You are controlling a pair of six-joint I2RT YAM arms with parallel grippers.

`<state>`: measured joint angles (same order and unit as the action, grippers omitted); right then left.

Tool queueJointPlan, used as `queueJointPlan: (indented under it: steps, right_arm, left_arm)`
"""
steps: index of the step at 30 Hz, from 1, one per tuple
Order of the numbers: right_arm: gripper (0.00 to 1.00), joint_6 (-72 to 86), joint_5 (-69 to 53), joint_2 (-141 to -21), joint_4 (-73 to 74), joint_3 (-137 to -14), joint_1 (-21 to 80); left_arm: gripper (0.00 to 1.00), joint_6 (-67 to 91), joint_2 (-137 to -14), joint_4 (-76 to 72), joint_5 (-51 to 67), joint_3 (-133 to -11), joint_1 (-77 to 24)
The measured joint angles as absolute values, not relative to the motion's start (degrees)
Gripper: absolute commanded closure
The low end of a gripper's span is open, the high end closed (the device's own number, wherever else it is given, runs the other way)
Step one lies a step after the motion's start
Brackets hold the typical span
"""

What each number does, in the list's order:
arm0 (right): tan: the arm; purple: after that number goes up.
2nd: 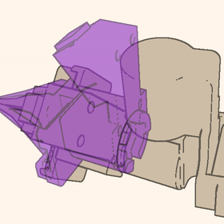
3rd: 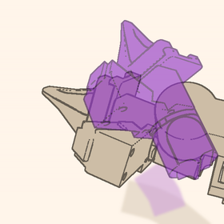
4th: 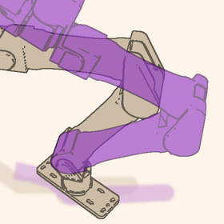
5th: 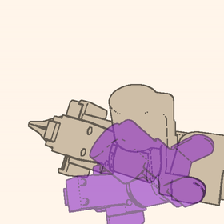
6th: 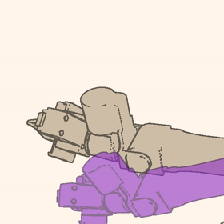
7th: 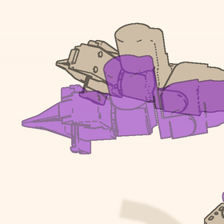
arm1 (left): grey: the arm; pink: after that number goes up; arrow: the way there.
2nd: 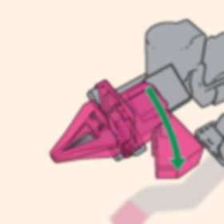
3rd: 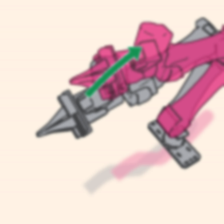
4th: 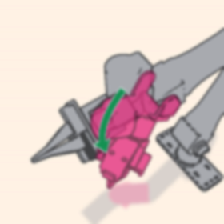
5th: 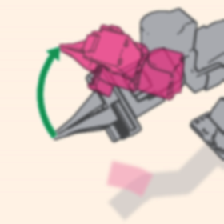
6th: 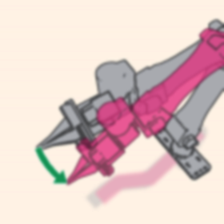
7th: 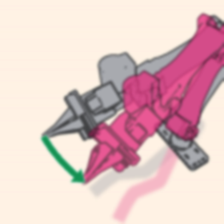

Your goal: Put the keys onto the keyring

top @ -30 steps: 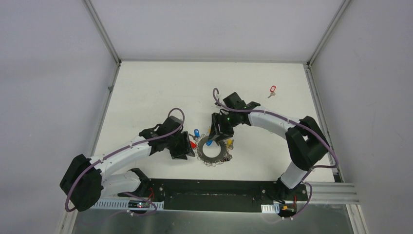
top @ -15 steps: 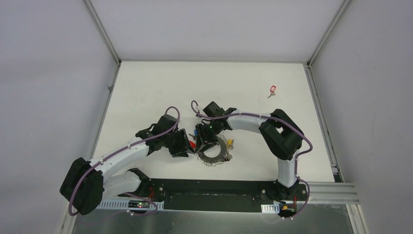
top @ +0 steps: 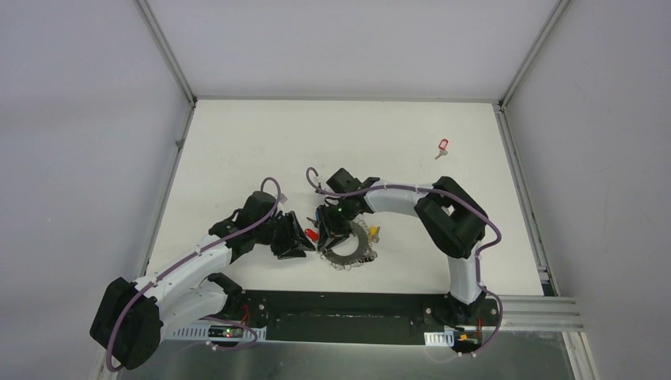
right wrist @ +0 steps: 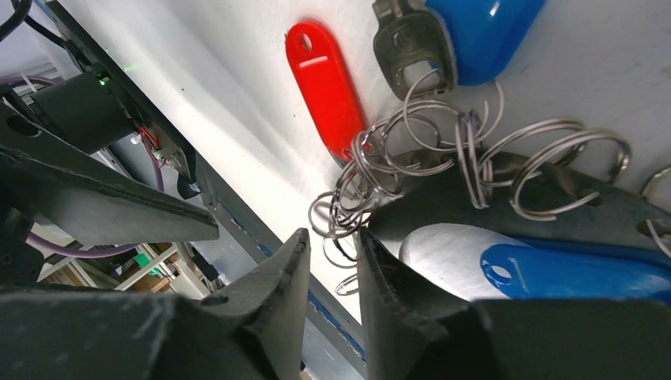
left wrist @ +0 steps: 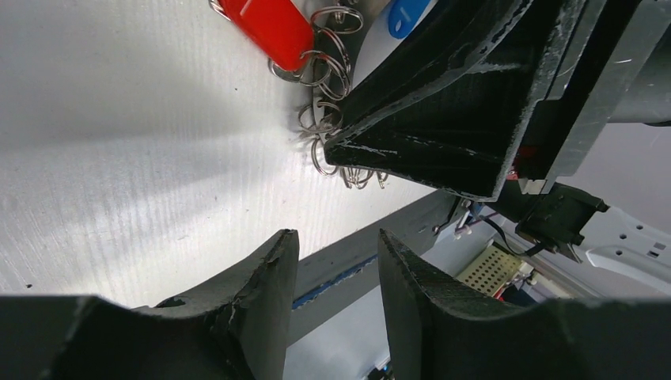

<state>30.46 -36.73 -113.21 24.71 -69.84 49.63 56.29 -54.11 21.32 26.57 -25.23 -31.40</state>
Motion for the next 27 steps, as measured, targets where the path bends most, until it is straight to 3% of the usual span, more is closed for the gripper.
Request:
queueJointPlan:
  steps: [7, 27]
  right_arm:
    - [0.82, 30.0, -36.9, -113.2, 24.7, -69.8, 50.6]
    - [0.66, 26.5, -33.4, -110.6, 27.5, -69.5, 50.8]
  left_arm:
    - [0.57, 56.3, -54.4, 20.9, 27.4, -25.2, -31.4]
    - [0.57, 56.2, -54.7, 20.9, 28.1, -25.2, -31.4]
